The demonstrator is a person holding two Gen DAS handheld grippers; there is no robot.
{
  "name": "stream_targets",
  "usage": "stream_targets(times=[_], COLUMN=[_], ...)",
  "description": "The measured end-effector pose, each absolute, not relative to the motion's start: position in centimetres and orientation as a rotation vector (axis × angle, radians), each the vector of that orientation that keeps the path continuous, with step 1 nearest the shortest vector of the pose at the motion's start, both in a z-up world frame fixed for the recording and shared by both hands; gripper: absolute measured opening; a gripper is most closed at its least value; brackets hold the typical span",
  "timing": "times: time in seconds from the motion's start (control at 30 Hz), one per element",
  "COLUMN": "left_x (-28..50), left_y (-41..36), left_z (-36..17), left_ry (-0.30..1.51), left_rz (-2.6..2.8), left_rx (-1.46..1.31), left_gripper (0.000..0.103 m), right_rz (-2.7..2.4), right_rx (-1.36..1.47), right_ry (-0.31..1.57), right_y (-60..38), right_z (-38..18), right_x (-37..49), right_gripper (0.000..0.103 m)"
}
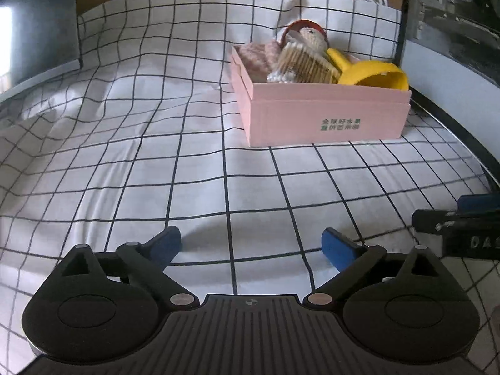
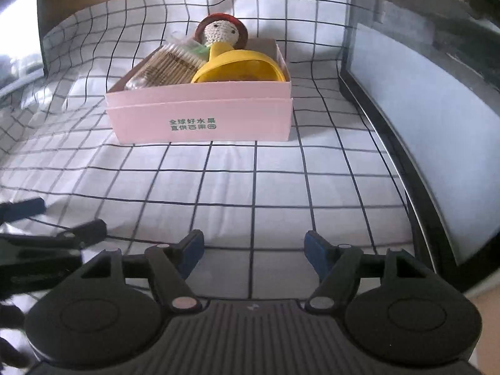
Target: Organize soft objects
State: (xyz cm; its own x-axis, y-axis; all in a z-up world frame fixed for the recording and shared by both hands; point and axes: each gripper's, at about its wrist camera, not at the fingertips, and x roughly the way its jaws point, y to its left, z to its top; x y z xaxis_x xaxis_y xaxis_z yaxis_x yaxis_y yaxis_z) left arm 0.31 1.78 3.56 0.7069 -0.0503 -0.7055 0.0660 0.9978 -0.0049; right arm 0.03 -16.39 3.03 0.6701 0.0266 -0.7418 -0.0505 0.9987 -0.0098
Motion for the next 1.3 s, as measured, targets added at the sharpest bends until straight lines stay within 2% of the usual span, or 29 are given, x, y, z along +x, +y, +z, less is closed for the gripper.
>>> stream_targets(times=[0.17, 0.27, 0.57, 1.3], left_x=[0.7, 0.9, 1.5, 1.7], left_y=[1.1, 0.8, 0.5, 0.7], left_z=[3.0, 2.9, 2.8, 2.6], left_ry=[0.729, 0.716, 0.718, 0.720], left_rz=[-0.061, -0.053, -0.031, -0.040], left_rx=[0.029, 0.026, 0.027, 0.028], left_gripper=[0.100, 0.100, 0.101, 0.102], right_rz=[0.009, 0.020, 0.006, 0.018], right_rx=[-0.048, -0.026, -0.003, -0.005], right_ry=[0.786, 0.781, 0.709, 0.710], right_y=[-16.8, -17.7, -17.9, -18.0], right_z=[2.2, 1.9, 1.2, 1.3], right_x=[0.9, 1.1, 0.9, 0.9], right_gripper=[0.098, 0.103, 0.103, 0.103])
